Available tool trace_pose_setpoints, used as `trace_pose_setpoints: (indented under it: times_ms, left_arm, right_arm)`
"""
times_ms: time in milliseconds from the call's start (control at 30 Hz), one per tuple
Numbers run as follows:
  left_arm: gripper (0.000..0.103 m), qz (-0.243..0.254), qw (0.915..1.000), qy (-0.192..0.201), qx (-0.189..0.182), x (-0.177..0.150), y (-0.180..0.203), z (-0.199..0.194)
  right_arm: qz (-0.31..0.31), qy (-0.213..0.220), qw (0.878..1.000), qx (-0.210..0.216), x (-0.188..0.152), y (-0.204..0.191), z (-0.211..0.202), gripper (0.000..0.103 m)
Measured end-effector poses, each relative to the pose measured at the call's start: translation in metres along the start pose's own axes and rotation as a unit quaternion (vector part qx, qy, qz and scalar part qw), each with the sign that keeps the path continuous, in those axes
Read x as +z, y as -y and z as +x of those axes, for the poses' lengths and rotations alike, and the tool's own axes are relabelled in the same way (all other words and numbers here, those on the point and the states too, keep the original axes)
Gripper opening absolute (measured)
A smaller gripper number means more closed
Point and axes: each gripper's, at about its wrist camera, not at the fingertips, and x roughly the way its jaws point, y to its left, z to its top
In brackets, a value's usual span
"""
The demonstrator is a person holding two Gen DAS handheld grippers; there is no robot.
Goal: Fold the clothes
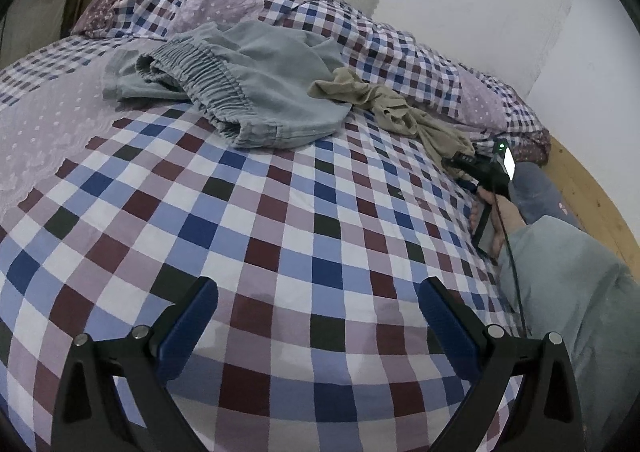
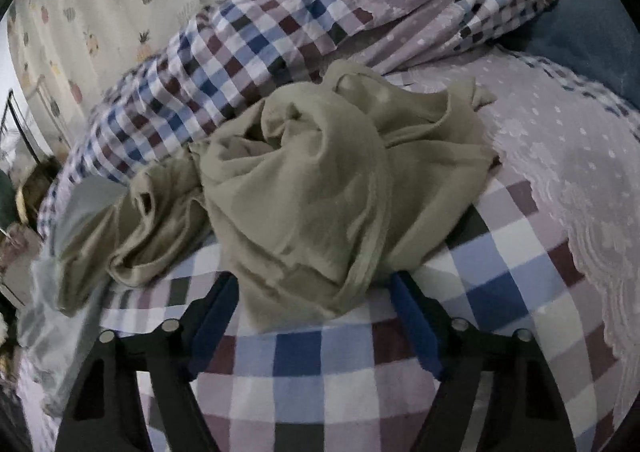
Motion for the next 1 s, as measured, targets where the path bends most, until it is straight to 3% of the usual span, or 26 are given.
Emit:
trace_pose_setpoints:
  times_ms: [33,100,133,200,267,433,633,900,1000]
  left_arm:
    - [0.102,-0.002,1.0,-0.001,-0.001,0.0,-0.001,0.0]
    - [0.102,-0.006,1.0,-0.002,-0.002,0.0,-0.002,-0.001]
    - [0.102,-0.009,1.0,-0.002,-0.003,0.0,-0.003,-0.001]
    - [0.102,-0.014,0.9999,-0.003,-0.005,0.0,-0.004,-0.002]
    - [0.102,-0.023,0.9997,-0.002,-0.01,0.002,-0.007,-0.004]
    - [0.102,-0.034,0.9991,0.013,-0.023,0.007,-0.01,-0.012]
    - [0.101,-0.071,0.9939,0.017,-0.082,0.011,-0.011,-0.017]
    - [0.101,-0.124,0.9699,0.006,-0.21,0.01,0.0,-0.02]
    - [0.101,-0.136,0.9562,-0.009,-0.259,0.006,0.01,-0.02]
  right_arm:
    - [-0.006,-0.004,1.0,-0.012,0.0,-0.002,0.003,0.071]
    - [-0.007,-0.002,1.0,-0.025,-0.001,-0.002,0.001,0.041]
    - [-0.008,0.0,0.999,-0.032,-0.002,-0.002,0.0,0.017]
    - [-0.009,0.002,0.999,-0.045,-0.003,-0.003,-0.002,0.011]
    - [-0.023,0.014,0.999,-0.042,-0.007,-0.009,-0.013,0.006]
    - [-0.036,0.035,0.998,0.046,-0.02,-0.029,-0.057,0.005]
    - [-0.044,0.051,0.99,0.125,-0.05,-0.06,-0.132,0.005]
    - [-0.051,0.041,0.978,0.199,-0.115,-0.096,-0.252,0.004]
    - [-0.052,0.034,0.973,0.223,-0.142,-0.108,-0.296,0.004]
